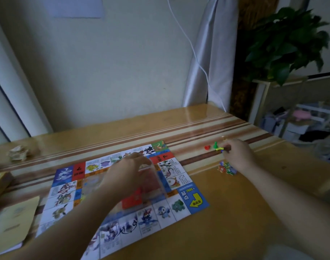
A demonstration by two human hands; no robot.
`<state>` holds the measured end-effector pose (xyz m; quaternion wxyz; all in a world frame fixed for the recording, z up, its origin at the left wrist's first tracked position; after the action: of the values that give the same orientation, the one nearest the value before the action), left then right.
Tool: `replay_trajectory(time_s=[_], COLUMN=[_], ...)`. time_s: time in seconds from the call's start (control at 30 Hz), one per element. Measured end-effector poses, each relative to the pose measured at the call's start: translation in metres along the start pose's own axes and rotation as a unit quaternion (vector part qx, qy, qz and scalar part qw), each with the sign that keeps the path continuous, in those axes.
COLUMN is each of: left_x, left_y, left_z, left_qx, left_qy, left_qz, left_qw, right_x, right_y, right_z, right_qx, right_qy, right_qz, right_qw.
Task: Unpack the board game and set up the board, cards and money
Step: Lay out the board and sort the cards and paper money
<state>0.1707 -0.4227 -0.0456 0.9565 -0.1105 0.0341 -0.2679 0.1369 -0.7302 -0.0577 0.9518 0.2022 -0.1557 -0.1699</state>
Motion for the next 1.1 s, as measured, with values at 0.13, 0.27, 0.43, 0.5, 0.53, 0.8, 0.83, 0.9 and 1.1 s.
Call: replay_trajectory(time_s=[0.13, 0.27, 0.43, 0.5, 0.53, 0.8, 0.83, 0.9, 1.1], left_x=[-0.020, -0.036, -0.045, -0.046, -0.046, -0.041, -0.040, -0.038, -0.035], left_y=[0.054, 0.088, 0.098, 0.100, 0.102, 0.103, 0.101, 0.095, 0.086], left_z=[0.017, 0.018, 0.008, 0.002, 0.000, -0.004, -0.005, -0.007, -0.022], left_qx=[-0.043, -0.034, -0.005, 0.016, 0.020, 0.009, 0.004, 0.003, 0.066], left_qy=[-0.045, -0.029, 0.003, 0.018, 0.026, 0.058, 0.053, 0.052, 0.089], left_qz=[0.059, 0.108, 0.117, 0.121, 0.127, 0.129, 0.123, 0.108, 0.092], left_qw=[0.996, 0.993, 0.993, 0.992, 0.991, 0.990, 0.991, 0.993, 0.990], right_x=[-0.011, -0.042, -0.069, -0.067, -0.063, -0.051, -0.049, -0.045, -0.038], right_y=[0.088, 0.188, 0.255, 0.263, 0.264, 0.265, 0.265, 0.263, 0.249], right_z=[-0.009, -0.047, -0.098, -0.113, -0.119, -0.150, -0.149, -0.147, -0.148], right_qx=[0.061, 0.061, -0.011, -0.049, -0.064, -0.160, -0.169, -0.182, -0.141], right_qy=[0.065, 0.229, 0.330, 0.335, 0.332, 0.363, 0.355, 0.344, 0.348], right_qz=[0.096, 0.200, 0.258, 0.247, 0.235, 0.192, 0.182, 0.153, 0.081], right_qw=[0.991, 0.951, 0.908, 0.908, 0.911, 0.898, 0.901, 0.908, 0.923])
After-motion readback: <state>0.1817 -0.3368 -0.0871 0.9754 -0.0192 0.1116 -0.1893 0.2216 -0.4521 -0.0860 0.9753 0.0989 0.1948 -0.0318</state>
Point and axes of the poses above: each hand's wrist, its own x-axis towards the middle knuckle, its own z-axis out of the back of the hand, y = z × x, the point moved 10 cm from there along x, towards the middle knuckle, and after that the axes turned 7 degrees about y, right-handed, at the moved point
